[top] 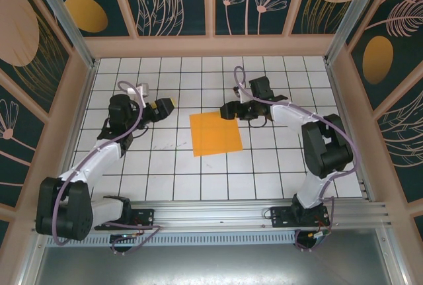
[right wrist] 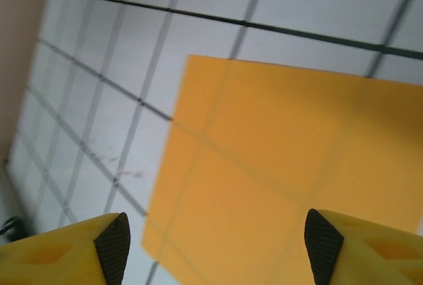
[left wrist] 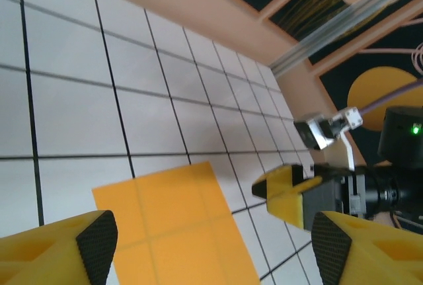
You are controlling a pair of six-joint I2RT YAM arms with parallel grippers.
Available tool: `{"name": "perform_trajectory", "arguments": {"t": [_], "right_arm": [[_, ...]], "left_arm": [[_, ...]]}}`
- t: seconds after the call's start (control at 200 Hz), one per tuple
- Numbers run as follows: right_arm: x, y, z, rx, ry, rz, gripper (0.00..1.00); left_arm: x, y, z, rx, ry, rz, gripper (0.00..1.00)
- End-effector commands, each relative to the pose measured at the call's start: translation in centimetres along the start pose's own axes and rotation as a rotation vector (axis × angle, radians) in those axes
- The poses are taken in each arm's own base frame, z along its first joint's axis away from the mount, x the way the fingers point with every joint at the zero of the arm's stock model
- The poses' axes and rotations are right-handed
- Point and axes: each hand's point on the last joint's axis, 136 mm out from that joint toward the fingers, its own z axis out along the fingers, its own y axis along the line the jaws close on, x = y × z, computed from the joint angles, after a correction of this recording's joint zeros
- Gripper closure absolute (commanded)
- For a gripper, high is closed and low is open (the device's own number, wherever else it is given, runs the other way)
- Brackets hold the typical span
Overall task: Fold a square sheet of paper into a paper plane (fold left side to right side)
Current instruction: Pick up the square sheet of paper from the center of the table.
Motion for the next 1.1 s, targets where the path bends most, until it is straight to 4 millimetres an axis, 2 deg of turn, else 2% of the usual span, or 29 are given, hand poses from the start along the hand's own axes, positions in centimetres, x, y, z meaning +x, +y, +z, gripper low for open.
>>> {"name": "perform_trajectory", "arguments": {"t": [0.0, 0.2, 0.38, 0.55, 0.756, 0.791, 0.876, 1.096], "right_arm": [[-0.3, -3.8, 0.8, 0.235, 0.034, -0.021, 0.21], [-1.1, -5.8, 3.0, 0.395, 0.065, -0.025, 0.09], [-0.5, -6.7, 4.2, 0.463, 0.095, -0.017, 0.02], [1.5, -6.6, 5.7, 0.464, 0.163, -0.011, 0.02], [3.0, -5.4, 6.4, 0.413, 0.203, -0.001, 0.03], [3.2, -5.3, 6.4, 0.404, 0.209, 0.004, 0.03], [3.6, -4.9, 6.5, 0.38, 0.222, 0.019, 0.05], [5.0, -1.4, 7.2, 0.275, 0.27, 0.013, 0.09]], "left_arm": [[3.8, 0.6, 1.2, 0.069, 0.117, -0.095, 0.24], [10.0, 0.6, 4.3, 0.055, 0.335, -0.142, 0.26], [13.1, 2.2, 6.0, -0.009, 0.416, -0.218, 0.27], [14.9, 1.7, 7.4, -0.002, 0.482, -0.22, 0.28], [16.1, 1.9, 8.3, -0.023, 0.528, -0.219, 0.28], [17.0, 2.8, 8.5, -0.053, 0.552, -0.229, 0.28], [17.7, 4.0, 8.6, -0.108, 0.568, -0.223, 0.28], [18.8, 6.5, 8.2, -0.215, 0.583, -0.209, 0.31]]}}
